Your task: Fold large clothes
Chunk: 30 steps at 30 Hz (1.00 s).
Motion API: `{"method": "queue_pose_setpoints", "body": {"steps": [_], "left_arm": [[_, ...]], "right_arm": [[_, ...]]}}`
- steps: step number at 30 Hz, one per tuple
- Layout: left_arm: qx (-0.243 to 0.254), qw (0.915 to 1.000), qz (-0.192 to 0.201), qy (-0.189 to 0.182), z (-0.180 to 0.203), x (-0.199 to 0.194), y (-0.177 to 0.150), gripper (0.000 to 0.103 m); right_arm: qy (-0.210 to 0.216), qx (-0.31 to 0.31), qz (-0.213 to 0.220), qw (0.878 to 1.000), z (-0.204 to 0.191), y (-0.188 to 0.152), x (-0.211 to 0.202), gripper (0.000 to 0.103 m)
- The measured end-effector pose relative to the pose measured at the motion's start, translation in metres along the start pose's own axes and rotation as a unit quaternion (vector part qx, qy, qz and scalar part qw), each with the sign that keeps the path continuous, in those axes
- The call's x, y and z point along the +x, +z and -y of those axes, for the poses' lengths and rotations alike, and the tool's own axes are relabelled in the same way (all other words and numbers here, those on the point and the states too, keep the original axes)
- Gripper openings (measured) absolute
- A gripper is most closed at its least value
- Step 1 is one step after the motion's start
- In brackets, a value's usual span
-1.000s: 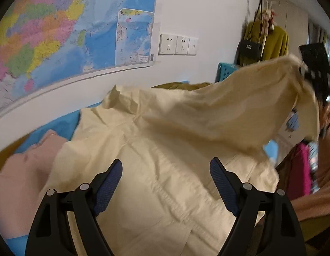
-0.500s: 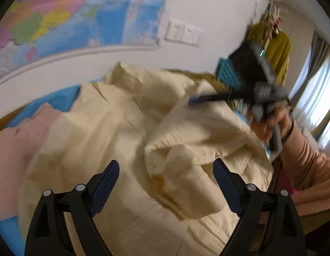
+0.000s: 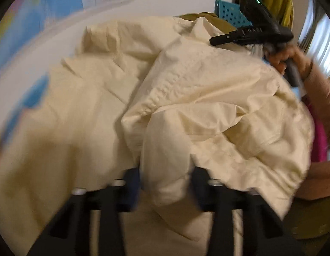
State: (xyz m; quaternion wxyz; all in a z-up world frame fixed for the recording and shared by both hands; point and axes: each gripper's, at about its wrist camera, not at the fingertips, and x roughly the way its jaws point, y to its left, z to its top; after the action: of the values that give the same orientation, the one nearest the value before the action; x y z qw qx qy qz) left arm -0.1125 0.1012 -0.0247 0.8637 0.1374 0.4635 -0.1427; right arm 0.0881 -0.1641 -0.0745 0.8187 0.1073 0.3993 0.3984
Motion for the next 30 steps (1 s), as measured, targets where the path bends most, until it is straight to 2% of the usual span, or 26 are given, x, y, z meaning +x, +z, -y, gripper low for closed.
{"method": "queue_pose_setpoints", "body": {"steps": [2,4,6,7,9,11,13,14,15,17,18,19,20,21,22,24,26,27,28,29,30], "left_arm": [[0.037,0.996,0.027,0.077,0.001,-0.018,0.01,0.021],[0.056,0.9889,0.053,0.127,-0.001,-0.034,0.02,0.021],[0.09,0.9776,0.088,0.169,-0.003,-0.046,0.025,0.029],[0.102,0.9757,0.095,0.169,-0.002,-0.045,0.024,0.033],[0.121,0.974,0.072,0.178,0.0,-0.028,0.018,0.055],[0.127,0.9724,0.021,0.195,-0.006,0.002,0.009,0.061],[0.112,0.9718,-0.019,0.207,-0.015,0.024,-0.001,0.061],[0.094,0.9743,-0.034,0.202,-0.023,0.027,-0.008,0.061],[0.075,0.9802,-0.032,0.181,-0.029,0.022,-0.012,0.062],[0.045,0.9897,-0.011,0.135,-0.038,0.004,-0.018,0.078],[0.028,0.9935,0.009,0.11,-0.041,-0.01,-0.022,0.088],[0.016,0.9951,0.026,0.094,-0.045,-0.02,-0.025,0.088],[0.003,0.9961,0.038,0.08,-0.048,-0.029,-0.027,0.088],[-0.01,0.9967,0.04,0.07,-0.051,-0.033,-0.027,0.088],[-0.017,0.997,0.04,0.064,-0.052,-0.031,-0.022,0.088],[-0.02,0.9974,0.034,0.06,-0.052,-0.024,-0.02,0.088],[-0.022,0.9974,0.013,0.068,-0.053,-0.004,-0.009,0.088],[-0.024,0.9973,-0.002,0.07,-0.052,0.008,-0.006,0.085],[-0.023,0.9971,-0.011,0.072,-0.054,0.018,-0.002,0.08],[-0.014,0.996,-0.027,0.084,-0.051,0.029,-0.002,0.066],[-0.002,0.9939,-0.04,0.103,-0.049,0.039,0.0,0.045]], "right_arm": [[0.008,-0.006,0.054,0.998,0.0,0.008,-0.033,0.003],[0.012,-0.003,0.107,0.994,0.002,0.012,-0.064,0.003],[0.001,0.005,0.126,0.992,0.011,0.011,-0.076,0.003],[-0.015,0.004,0.122,0.992,0.014,0.009,-0.073,0.003],[-0.051,0.007,0.097,0.994,0.02,0.005,-0.06,0.004],[-0.071,0.023,0.064,0.995,0.03,-0.002,-0.041,0.009],[-0.093,0.034,0.053,0.994,0.034,-0.007,-0.031,0.022],[-0.1,0.033,0.051,0.993,0.037,-0.011,-0.032,0.023],[-0.112,0.029,0.058,0.992,0.033,-0.013,-0.036,0.026],[-0.132,0.013,0.081,0.988,0.022,-0.014,-0.052,0.031],[-0.142,0.005,0.096,0.985,0.019,-0.015,-0.061,0.037],[-0.153,-0.005,0.123,0.981,0.007,-0.016,-0.074,0.043],[-0.152,-0.019,0.149,0.977,-0.007,-0.017,-0.085,0.043],[-0.141,-0.031,0.158,0.977,-0.015,-0.016,-0.089,0.043],[-0.112,-0.052,0.16,0.979,-0.034,-0.014,-0.088,0.047],[-0.059,-0.118,0.125,0.983,-0.077,-0.011,-0.065,0.056],[-0.024,-0.184,0.082,0.979,-0.116,-0.016,-0.033,0.061],[0.002,-0.218,0.045,0.975,-0.136,-0.021,-0.01,0.063],[0.014,-0.238,0.023,0.971,-0.148,-0.026,0.005,0.063],[0.017,-0.263,-0.007,0.965,-0.161,-0.032,0.029,0.063],[0.011,-0.279,-0.028,0.96,-0.167,-0.037,0.043,0.06]]}}
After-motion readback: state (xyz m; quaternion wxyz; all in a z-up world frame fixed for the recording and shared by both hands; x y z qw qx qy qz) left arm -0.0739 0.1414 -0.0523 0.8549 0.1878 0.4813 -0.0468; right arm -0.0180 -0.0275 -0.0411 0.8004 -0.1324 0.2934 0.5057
